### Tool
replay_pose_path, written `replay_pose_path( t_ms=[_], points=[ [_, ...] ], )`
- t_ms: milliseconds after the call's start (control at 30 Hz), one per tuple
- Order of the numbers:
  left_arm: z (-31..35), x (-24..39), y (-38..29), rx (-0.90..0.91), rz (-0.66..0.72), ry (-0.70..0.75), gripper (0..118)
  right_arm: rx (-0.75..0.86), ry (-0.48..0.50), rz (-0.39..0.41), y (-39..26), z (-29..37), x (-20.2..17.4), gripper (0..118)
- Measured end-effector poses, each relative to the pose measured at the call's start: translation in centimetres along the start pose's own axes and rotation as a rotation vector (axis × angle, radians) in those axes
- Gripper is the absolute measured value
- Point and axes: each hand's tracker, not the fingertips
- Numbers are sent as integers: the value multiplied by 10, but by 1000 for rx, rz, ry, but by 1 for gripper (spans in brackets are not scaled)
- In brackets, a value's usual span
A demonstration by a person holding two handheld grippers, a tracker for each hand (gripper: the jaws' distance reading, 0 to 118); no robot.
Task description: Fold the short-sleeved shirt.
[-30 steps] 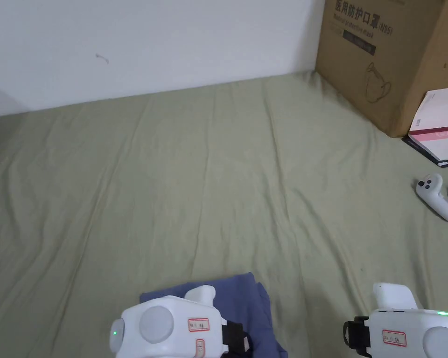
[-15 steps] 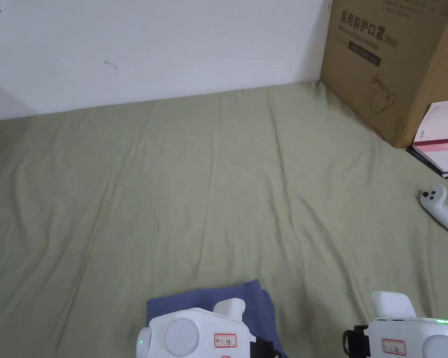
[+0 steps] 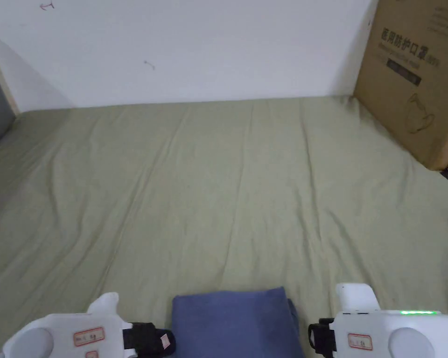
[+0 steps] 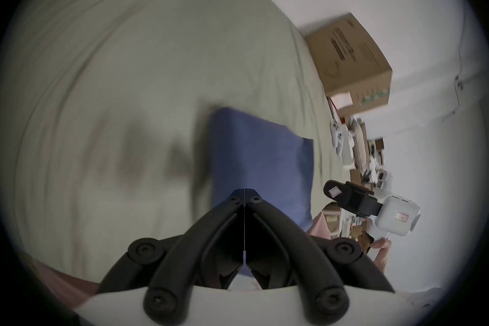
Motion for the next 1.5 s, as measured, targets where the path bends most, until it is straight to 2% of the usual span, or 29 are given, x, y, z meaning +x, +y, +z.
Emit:
replay_pose_path(
  t_ms=[233,333,367,400,467,500,933,967,1000,1033,1067,1100,1167,1200,1267,1400,1500],
  points=[
    [9,-43,-17,26,99,-8,0,-46,81,218,24,-42,-71,1],
    [5,-50,-18,34,142,-38,4,-122,-19,252,18,-75,-78,1],
    [5,-50,-18,33,159,-53,16,-143,-33,254,14,-83,-77,1],
    [4,-51,-17,26,169,-75,42,-146,-16,230,11,-89,-74,1],
    [2,-51,-15,24,158,-132,111,-122,0,178,12,-87,-70,1],
    [-2,-49,-12,4,152,-145,118,-128,5,175,15,-84,-70,1],
    [-76,-21,10,-96,149,-290,118,-118,20,131,13,-83,-65,1],
    [-79,-19,10,-104,152,-312,115,-117,22,126,13,-82,-64,1],
    [-83,-17,10,-110,156,-330,100,-117,22,119,13,-82,-64,1],
    [-87,-20,8,-119,163,-334,67,-117,21,117,13,-82,-64,1],
    [-92,-19,7,-140,158,-216,23,-116,16,119,14,-81,-65,1],
    [-102,-20,6,-177,156,-148,23,-115,12,126,14,-79,-65,1],
    [-97,-36,6,-143,241,-290,23,-117,9,129,14,-76,-68,1],
    [-95,-36,6,-151,263,-298,23,-113,10,131,14,-73,-69,1],
    [-91,-28,9,-145,173,-245,23,-106,20,129,15,-69,-70,1],
    [-67,-30,24,-144,111,-191,23,-85,17,141,18,-59,-76,1],
    [-31,-40,47,-108,26,-77,23,-67,27,143,22,-50,-76,1]
  ],
)
